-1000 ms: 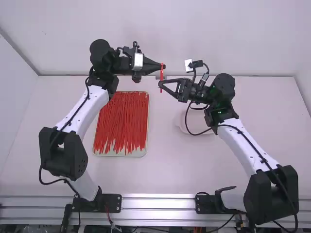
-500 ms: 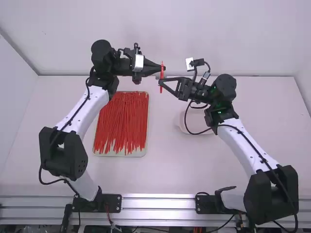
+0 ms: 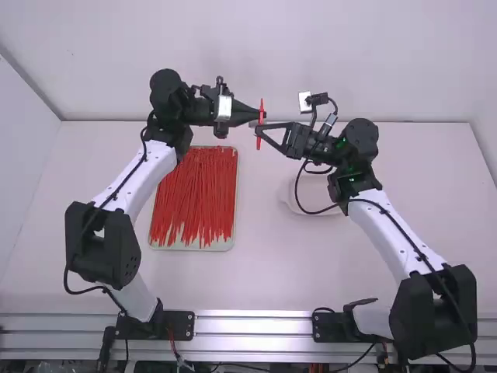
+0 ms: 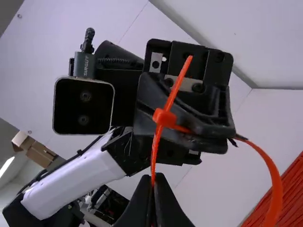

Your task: Fasten the cable tie

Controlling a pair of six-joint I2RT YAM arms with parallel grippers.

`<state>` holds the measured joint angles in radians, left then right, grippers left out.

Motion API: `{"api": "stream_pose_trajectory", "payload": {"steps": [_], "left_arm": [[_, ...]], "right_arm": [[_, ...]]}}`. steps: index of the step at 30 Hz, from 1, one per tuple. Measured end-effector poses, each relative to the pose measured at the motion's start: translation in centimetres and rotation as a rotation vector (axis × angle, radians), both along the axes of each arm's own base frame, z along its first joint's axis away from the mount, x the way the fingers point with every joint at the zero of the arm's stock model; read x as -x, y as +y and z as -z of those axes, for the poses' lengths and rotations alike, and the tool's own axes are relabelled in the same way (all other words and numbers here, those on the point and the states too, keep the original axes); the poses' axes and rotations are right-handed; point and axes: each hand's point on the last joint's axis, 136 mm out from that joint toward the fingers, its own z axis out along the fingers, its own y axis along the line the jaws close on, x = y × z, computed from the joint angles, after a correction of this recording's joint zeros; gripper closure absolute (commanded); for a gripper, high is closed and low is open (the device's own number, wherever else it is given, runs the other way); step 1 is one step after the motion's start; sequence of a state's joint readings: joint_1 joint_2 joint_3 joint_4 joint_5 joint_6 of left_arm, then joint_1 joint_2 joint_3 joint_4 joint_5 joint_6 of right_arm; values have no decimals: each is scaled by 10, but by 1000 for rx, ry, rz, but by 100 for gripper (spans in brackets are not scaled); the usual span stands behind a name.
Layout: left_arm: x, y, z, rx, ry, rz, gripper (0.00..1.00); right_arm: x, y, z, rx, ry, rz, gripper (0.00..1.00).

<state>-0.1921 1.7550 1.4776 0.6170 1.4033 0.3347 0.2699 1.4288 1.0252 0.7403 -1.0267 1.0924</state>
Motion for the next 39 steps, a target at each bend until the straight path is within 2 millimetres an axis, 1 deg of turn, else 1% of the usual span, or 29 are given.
{"api": "stream_pose_trajectory", "payload": {"steps": [16,19,29,30,31,32,34,35,36,37,38,39], "left_arm": [[4,-2,3,-8,18,24,98],[7,-2,2,-9,5,40,98],[11,-8,9,-16,34,60,98],[11,-8,9,-16,35,60,98],[10,-8,10,-16,38,56,98],[10,-8,10,-16,41,56,98],[7,-7,13,-17,55,48,98],[5,-5,16,-18,66,42,98],[2,-4,19,-20,79,34,98],[2,-3,20,-21,85,32,98],[-2,-2,24,-25,109,24,98],[0,-1,26,-30,122,40,98]], "right_arm": [[-3,-4,0,-1,0,14,100],[-4,-5,-1,-3,0,20,100],[-8,-9,-2,-7,-5,39,100],[-8,-9,-2,-7,-5,40,95],[-8,-9,-2,-4,-8,40,82],[-9,-10,-2,-5,-14,43,79],[-9,-13,-2,-1,-14,45,63],[-8,-14,-2,1,-11,44,48],[-8,-15,-3,4,-16,43,21],[-6,-15,-3,7,-19,39,14],[-5,-17,-3,11,-25,36,1],[-7,-19,1,21,-8,39,1]]}}
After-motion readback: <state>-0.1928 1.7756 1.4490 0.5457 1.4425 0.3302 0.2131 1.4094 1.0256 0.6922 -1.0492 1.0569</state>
